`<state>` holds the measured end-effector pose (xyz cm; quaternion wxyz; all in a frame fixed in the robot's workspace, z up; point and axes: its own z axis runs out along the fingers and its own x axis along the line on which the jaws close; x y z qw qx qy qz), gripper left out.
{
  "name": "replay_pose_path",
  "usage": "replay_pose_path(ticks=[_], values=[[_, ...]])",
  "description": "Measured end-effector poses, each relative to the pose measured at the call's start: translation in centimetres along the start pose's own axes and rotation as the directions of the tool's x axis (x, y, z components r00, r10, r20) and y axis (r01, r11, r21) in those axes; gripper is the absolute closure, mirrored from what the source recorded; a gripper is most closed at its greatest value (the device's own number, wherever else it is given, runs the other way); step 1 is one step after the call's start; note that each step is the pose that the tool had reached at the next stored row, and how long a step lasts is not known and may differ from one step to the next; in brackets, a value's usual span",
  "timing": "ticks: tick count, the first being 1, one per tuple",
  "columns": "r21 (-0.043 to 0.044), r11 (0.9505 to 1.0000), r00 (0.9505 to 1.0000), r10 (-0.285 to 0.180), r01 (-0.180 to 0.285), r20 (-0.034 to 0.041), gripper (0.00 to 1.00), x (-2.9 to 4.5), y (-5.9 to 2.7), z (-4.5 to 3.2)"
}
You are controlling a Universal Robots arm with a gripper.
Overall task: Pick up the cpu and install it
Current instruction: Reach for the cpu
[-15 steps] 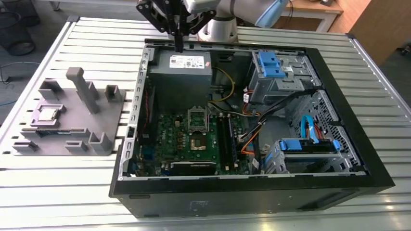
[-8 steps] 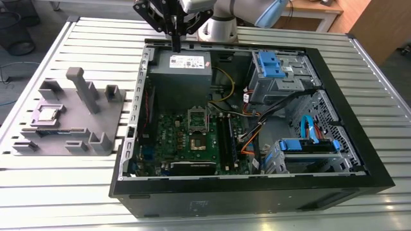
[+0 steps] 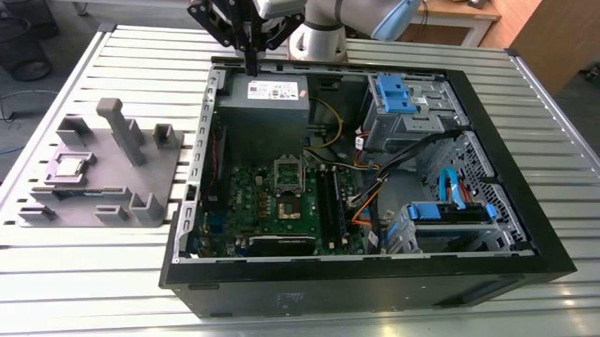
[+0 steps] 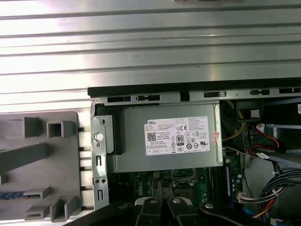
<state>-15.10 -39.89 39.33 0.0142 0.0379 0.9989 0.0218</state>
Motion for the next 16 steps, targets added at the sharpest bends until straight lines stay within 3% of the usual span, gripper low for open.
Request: replay_pose_path(ticks=[10, 16], values=[[0.0000, 1.0000, 1.0000, 0.000, 0.000, 0.0000, 0.89, 1.04, -0.08, -0.03], [0.0000, 1.0000, 1.0000, 0.000, 0.000, 0.0000, 0.89, 1.25, -0.10, -0.04]])
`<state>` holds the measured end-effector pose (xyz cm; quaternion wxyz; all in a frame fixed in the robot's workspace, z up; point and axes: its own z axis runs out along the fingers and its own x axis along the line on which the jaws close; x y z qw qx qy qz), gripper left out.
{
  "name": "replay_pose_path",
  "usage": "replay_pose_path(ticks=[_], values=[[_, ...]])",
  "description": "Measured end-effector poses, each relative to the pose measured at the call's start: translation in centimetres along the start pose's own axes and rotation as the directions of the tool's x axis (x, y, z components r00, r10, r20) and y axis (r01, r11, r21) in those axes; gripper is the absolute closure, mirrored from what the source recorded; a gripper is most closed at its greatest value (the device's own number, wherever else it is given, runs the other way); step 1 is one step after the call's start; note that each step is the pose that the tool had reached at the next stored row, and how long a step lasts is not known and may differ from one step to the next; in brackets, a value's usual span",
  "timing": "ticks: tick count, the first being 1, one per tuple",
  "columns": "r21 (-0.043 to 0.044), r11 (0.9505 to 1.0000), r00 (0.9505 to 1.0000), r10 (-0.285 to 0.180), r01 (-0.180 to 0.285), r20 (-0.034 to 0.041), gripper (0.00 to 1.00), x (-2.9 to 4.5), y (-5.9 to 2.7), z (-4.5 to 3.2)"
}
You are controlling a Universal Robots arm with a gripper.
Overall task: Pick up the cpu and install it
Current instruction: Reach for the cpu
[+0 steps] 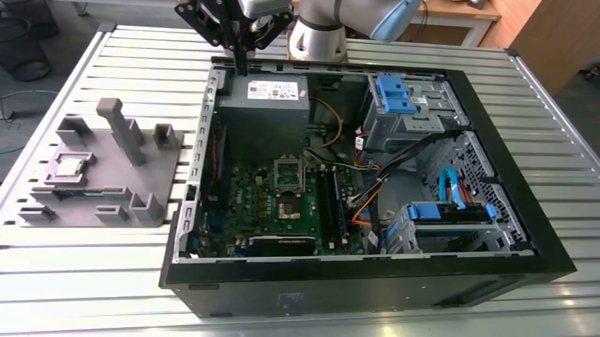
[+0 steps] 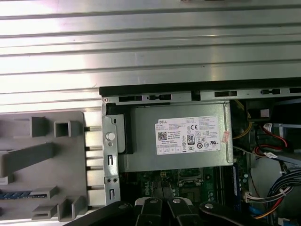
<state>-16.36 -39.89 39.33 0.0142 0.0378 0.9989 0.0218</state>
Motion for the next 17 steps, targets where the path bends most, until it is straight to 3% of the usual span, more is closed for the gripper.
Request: replay_pose_path(ticks=[17], values=[[0.0000, 1.0000, 1.0000, 0.000, 0.000, 0.0000, 0.89, 0.71, -0.05, -0.02]])
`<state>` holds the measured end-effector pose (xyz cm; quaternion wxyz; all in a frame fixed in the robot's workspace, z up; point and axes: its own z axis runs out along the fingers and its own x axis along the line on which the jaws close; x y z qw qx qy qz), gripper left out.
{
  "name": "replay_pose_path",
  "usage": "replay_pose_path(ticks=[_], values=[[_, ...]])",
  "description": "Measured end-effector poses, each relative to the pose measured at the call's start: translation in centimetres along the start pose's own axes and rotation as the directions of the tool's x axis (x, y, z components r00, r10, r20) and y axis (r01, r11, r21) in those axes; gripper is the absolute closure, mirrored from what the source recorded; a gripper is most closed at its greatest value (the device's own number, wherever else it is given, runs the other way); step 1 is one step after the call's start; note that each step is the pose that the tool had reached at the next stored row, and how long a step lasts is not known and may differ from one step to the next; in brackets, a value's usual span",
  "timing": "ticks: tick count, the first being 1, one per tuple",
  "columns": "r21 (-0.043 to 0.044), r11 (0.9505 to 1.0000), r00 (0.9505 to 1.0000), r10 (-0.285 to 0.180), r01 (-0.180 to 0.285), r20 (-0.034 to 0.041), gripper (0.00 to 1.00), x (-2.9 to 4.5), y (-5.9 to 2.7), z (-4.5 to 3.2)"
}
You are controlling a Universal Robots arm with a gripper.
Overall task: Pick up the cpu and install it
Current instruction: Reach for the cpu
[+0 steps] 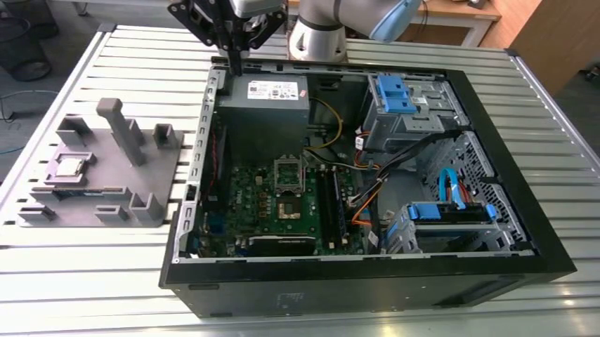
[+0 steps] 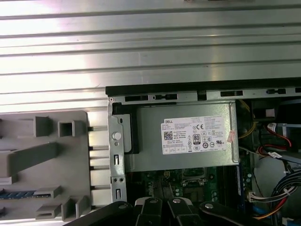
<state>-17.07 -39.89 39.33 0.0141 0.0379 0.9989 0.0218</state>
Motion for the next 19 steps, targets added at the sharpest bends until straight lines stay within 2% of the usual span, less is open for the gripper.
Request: replay_pose_path(ticks=[14, 19], values=[[0.0000, 1.0000, 1.0000, 0.000, 0.000, 0.0000, 0.89, 0.22, -0.02, 0.00], [0.0000, 1.0000, 1.0000, 0.000, 0.000, 0.0004, 0.89, 0.81, -0.07, -0.01]])
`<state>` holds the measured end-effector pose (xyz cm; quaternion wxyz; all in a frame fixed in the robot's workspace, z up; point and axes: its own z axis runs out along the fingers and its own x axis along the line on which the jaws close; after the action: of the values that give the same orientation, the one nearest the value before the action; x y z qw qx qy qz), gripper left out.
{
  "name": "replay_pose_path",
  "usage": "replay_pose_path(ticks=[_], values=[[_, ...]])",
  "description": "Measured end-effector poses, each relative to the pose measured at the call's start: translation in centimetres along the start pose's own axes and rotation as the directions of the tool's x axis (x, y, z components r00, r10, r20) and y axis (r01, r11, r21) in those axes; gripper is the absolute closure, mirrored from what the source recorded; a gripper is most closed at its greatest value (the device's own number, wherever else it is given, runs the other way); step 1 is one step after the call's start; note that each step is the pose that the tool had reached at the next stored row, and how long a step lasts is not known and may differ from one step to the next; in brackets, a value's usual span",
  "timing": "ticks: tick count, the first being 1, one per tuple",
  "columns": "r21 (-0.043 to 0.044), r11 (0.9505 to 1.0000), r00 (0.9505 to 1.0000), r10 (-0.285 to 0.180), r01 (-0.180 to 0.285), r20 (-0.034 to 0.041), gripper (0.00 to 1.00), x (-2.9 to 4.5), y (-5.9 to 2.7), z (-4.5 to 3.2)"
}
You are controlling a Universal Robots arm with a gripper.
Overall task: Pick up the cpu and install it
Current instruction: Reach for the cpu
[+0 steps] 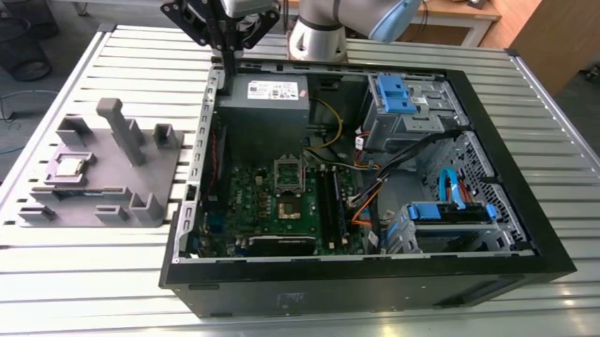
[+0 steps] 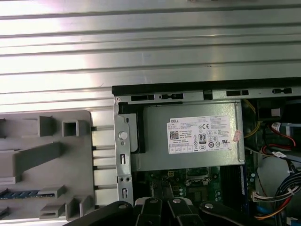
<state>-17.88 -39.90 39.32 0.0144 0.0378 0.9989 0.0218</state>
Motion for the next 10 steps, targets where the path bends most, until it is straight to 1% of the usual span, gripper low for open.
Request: replay_pose_path(ticks=[5, 10], values=[[-0.0002, 1.0000, 1.0000, 0.000, 0.000, 0.0015, 0.89, 0.98, -0.07, 0.00], [-0.0004, 1.0000, 1.0000, 0.000, 0.000, 0.0050, 0.89, 2.01, -0.15, -0.02]])
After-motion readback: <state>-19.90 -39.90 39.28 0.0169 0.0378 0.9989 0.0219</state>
